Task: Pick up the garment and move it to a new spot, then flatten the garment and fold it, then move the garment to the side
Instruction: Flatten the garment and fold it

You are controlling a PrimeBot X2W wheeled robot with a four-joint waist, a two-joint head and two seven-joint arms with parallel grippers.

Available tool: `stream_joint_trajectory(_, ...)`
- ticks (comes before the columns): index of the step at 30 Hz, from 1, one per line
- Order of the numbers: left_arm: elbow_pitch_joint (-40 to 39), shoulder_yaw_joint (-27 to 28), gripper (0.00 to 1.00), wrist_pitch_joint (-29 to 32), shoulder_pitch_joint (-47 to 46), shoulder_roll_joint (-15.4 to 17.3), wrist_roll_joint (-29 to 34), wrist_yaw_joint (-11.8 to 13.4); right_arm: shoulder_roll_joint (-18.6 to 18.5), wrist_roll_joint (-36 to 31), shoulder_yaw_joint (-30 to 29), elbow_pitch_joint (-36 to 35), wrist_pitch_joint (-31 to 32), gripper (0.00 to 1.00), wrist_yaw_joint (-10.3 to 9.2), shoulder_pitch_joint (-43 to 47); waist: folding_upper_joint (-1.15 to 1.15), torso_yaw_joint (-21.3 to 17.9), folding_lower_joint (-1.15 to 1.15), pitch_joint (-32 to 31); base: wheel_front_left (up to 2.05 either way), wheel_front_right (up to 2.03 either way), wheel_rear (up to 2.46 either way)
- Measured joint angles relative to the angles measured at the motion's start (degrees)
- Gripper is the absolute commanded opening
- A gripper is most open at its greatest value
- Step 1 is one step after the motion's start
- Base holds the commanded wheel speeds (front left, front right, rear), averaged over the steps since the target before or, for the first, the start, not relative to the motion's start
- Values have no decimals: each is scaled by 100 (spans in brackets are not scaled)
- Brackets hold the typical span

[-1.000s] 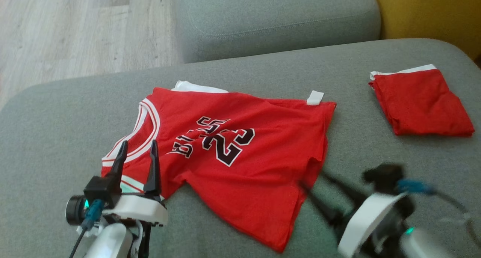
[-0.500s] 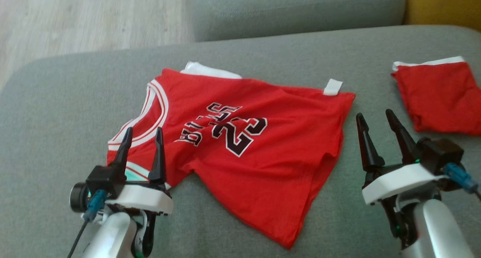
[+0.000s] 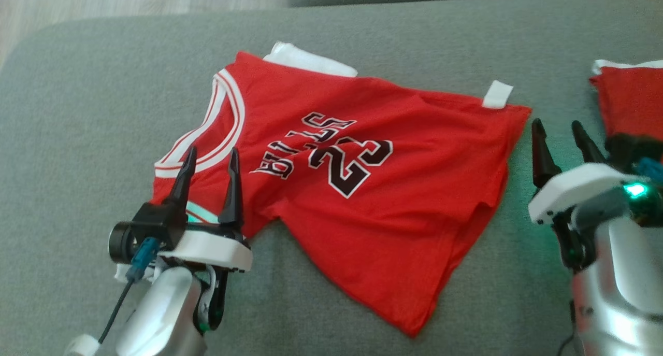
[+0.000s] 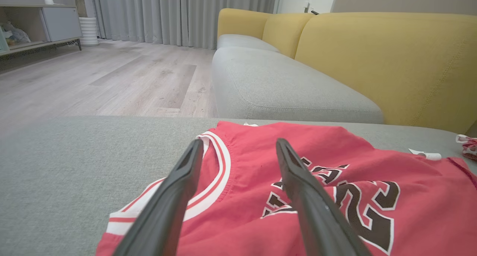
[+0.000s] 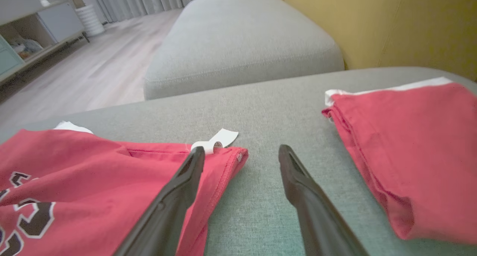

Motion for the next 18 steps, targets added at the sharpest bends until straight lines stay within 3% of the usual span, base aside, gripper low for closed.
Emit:
stream_joint_trajectory(13, 133, 3, 100, 0, -258, -170, 116, -120, -100, 73, -9, 1827, 402, 100, 0, -1019, 0, 335, -1, 335, 0, 0, 0)
stream_joint_trajectory(14, 140, 4, 100, 0, -262, -185, 122, -143, -152, 127, 46, 1927, 413, 74, 0, -1093, 0, 360, -1, 346, 0, 0, 0)
stream_joint_trajectory(15, 143, 5, 100, 0, -263, -199, 122, -147, -213, 168, 142, 2001, 410, 0, 0, -1170, 0, 382, -1, 358, 0, 0, 0)
stream_joint_trajectory(18, 177, 10, 100, 0, -274, -245, 175, -186, -446, 172, 469, 2175, 292, 0, 0, -1334, 0, 457, -1, 380, 0, 0, 0)
